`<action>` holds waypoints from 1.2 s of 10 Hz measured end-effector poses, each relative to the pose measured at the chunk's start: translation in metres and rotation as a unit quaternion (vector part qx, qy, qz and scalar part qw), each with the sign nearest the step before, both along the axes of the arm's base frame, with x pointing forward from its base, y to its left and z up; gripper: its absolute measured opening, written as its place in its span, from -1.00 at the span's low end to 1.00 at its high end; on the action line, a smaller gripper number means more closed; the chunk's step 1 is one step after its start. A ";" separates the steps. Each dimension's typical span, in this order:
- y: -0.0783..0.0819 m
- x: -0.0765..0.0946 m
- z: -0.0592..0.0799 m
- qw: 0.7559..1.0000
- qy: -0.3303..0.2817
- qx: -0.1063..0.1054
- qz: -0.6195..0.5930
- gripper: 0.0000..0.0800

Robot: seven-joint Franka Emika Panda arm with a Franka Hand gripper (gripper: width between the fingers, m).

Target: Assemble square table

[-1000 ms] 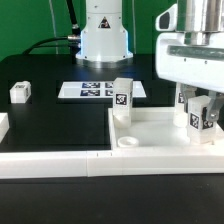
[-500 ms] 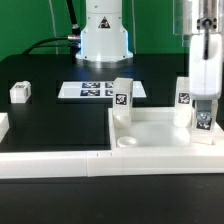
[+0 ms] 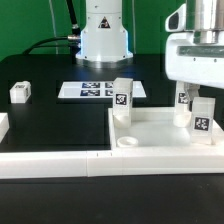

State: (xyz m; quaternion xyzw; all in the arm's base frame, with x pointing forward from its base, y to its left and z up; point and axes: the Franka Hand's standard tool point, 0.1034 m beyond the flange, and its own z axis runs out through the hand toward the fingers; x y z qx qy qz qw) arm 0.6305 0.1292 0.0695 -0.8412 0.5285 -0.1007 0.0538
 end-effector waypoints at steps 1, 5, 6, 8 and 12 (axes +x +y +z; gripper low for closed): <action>-0.001 0.000 0.000 1.000 0.002 -0.005 0.019 0.61; -0.002 0.001 -0.005 0.950 0.017 -0.094 0.298 0.62; -0.004 0.006 0.000 0.922 0.019 -0.111 0.370 0.62; -0.004 0.005 -0.002 0.929 0.018 -0.108 0.353 0.59; -0.007 0.004 -0.003 0.963 0.016 -0.086 0.257 -0.27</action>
Offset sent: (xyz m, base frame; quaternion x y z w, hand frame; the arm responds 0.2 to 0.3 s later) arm 0.0058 -0.0070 -0.0123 -0.0339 0.0563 -0.4486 0.8913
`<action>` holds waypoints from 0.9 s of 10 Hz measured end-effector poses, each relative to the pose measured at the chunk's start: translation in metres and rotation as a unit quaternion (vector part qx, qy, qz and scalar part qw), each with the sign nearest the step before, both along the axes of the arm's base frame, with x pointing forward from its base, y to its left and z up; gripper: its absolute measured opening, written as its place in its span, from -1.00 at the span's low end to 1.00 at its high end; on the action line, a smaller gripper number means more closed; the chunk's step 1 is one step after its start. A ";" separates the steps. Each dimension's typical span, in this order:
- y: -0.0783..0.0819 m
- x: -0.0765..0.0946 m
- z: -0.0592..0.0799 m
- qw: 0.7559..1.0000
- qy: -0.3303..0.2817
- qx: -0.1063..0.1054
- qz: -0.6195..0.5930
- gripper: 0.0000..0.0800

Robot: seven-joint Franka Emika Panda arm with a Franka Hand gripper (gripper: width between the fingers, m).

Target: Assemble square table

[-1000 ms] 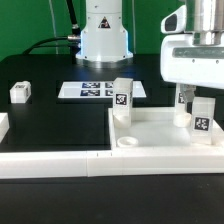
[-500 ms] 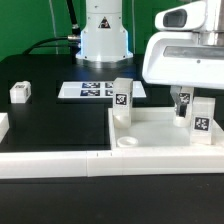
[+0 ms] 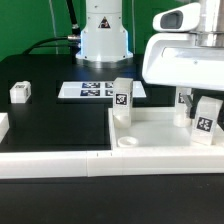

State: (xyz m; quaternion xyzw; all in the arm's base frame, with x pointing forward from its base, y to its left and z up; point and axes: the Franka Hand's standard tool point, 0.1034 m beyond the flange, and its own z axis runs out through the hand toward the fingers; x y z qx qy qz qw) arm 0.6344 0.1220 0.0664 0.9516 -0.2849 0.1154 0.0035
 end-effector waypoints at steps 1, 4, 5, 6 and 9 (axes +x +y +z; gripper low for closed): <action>-0.001 0.000 0.000 0.999 -0.002 0.008 -0.038 -0.27; -0.008 -0.003 -0.002 0.968 -0.009 0.067 -0.242 -0.27; -0.009 -0.007 -0.001 0.946 -0.018 0.098 -0.307 -0.27; -0.008 -0.008 -0.002 0.928 -0.017 0.117 -0.354 -0.27; -0.009 -0.010 0.000 0.855 -0.007 0.170 -0.490 -0.26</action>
Offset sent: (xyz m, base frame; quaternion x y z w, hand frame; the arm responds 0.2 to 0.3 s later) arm -0.0072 -0.0147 -0.0020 -0.0402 -0.0379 0.3474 0.9361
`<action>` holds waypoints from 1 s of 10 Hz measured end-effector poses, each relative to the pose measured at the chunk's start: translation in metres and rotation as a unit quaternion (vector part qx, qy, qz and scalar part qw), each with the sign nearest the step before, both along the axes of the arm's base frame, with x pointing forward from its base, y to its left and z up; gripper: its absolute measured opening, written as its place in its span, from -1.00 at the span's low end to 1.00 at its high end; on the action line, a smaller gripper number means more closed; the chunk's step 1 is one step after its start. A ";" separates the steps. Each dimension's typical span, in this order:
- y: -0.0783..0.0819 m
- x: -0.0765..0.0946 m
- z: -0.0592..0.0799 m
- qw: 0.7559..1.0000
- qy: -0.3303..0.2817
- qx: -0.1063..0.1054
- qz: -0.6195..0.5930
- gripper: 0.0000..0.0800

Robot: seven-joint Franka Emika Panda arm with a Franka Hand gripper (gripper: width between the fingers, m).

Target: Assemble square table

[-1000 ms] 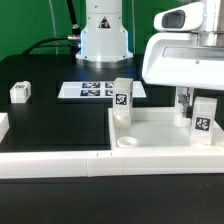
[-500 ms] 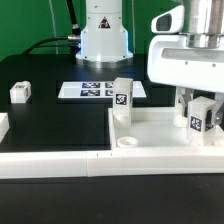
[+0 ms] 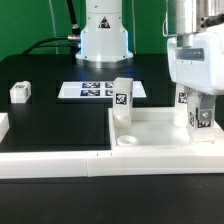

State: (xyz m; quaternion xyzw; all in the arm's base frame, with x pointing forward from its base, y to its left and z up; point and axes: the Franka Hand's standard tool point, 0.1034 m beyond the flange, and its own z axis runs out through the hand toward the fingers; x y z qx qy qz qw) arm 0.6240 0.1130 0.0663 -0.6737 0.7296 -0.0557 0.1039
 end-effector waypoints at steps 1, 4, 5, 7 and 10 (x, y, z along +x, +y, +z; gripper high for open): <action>0.000 0.000 0.000 1.000 0.002 0.006 -0.025 -0.26; 0.003 0.000 -0.001 0.994 -0.003 -0.038 0.102 0.25; 0.005 0.002 -0.001 0.975 -0.010 -0.072 0.211 0.25; 0.005 0.002 -0.001 0.952 -0.012 -0.091 0.293 0.60; 0.014 0.005 0.004 0.871 -0.013 -0.145 0.469 0.62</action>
Offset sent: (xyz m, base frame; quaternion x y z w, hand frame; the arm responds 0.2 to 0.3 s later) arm 0.0023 0.0053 -0.0009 0.0020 0.0496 -0.3244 0.9446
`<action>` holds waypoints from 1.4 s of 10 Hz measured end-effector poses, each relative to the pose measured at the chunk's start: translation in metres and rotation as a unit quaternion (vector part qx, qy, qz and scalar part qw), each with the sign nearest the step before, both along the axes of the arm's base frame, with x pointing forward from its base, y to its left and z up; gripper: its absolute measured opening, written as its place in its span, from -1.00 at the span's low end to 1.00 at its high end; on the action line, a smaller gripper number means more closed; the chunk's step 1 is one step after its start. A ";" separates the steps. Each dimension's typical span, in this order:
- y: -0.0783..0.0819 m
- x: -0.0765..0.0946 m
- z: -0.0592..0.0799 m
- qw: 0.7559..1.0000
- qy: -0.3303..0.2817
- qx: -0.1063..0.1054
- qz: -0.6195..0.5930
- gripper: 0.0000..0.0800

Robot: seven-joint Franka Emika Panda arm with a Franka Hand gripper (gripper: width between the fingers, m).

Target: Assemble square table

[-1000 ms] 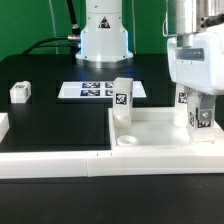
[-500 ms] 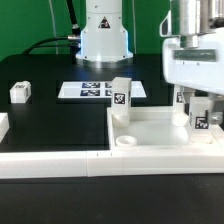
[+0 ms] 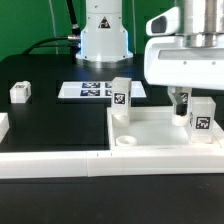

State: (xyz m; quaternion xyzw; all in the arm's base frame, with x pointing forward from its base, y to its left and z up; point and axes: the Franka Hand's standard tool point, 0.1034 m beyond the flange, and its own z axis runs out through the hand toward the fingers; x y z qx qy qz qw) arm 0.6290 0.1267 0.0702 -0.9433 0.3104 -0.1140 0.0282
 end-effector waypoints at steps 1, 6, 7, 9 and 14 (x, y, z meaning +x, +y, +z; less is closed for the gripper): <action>0.005 0.003 0.002 0.996 -0.002 -0.023 0.085 0.62; 0.003 0.001 -0.001 0.998 0.001 -0.020 0.063 0.31; 0.000 0.001 -0.001 0.999 0.001 -0.014 0.029 -0.02; -0.004 -0.001 -0.003 0.999 0.003 0.001 -0.044 -0.27; -0.009 -0.001 -0.002 0.927 0.053 0.099 -0.359 -0.27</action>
Offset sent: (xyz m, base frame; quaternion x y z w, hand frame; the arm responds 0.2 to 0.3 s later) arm 0.0000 0.0000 0.0000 0.0000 0.0000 0.0650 0.9979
